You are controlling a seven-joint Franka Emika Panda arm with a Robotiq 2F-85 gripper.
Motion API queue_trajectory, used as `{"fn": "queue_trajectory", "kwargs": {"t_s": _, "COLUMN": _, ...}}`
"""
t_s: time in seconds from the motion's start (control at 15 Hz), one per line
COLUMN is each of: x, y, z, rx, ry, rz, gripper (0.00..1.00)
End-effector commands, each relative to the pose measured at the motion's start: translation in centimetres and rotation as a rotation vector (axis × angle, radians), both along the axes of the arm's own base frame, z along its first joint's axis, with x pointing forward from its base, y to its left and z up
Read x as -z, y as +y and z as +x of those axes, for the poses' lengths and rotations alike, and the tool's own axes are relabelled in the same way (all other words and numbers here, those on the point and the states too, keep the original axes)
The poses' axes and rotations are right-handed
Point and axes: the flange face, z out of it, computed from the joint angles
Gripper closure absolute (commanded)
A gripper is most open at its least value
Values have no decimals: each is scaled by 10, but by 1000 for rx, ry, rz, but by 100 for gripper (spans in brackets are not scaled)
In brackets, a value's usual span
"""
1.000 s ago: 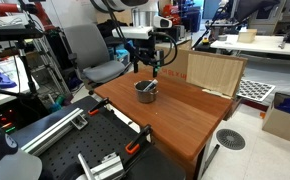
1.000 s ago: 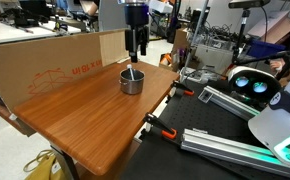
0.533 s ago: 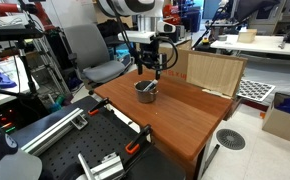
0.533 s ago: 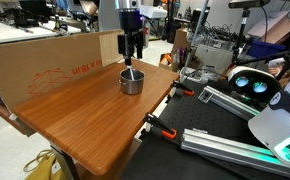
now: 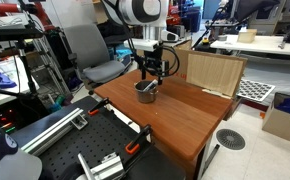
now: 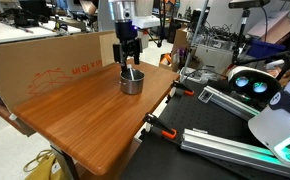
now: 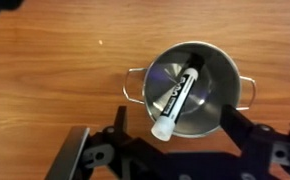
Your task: Remove the marker from the silver pot
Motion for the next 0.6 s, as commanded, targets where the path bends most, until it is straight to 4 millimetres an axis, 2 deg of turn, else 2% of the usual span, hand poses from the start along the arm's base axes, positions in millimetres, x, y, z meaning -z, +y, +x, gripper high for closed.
{"fn": "queue_trajectory", "kwargs": {"t_s": 0.0, "x": 3, "y": 0, "z": 11, "rx": 13, "ry": 29, "rz": -24, "gripper": 0}}
{"fn": "queue_trajectory", "kwargs": {"t_s": 0.07, "x": 4, "y": 1, "z": 13, "rx": 10, "ry": 28, "rz": -31, "gripper": 0}}
{"fn": "queue_trajectory", "kwargs": {"t_s": 0.13, "x": 4, "y": 1, "z": 14, "rx": 5, "ry": 24, "rz": -37, "gripper": 25}}
{"fn": "queue_trajectory", "kwargs": {"t_s": 0.2, "x": 4, "y": 1, "z": 15, "rx": 1, "ry": 22, "rz": -41, "gripper": 26}}
{"fn": "queue_trajectory", "kwargs": {"t_s": 0.27, "x": 4, "y": 2, "z": 16, "rx": -3, "ry": 26, "rz": -44, "gripper": 32}}
{"fn": "queue_trajectory", "kwargs": {"t_s": 0.53, "x": 6, "y": 2, "z": 17, "rx": -25, "ry": 30, "rz": -76, "gripper": 65}}
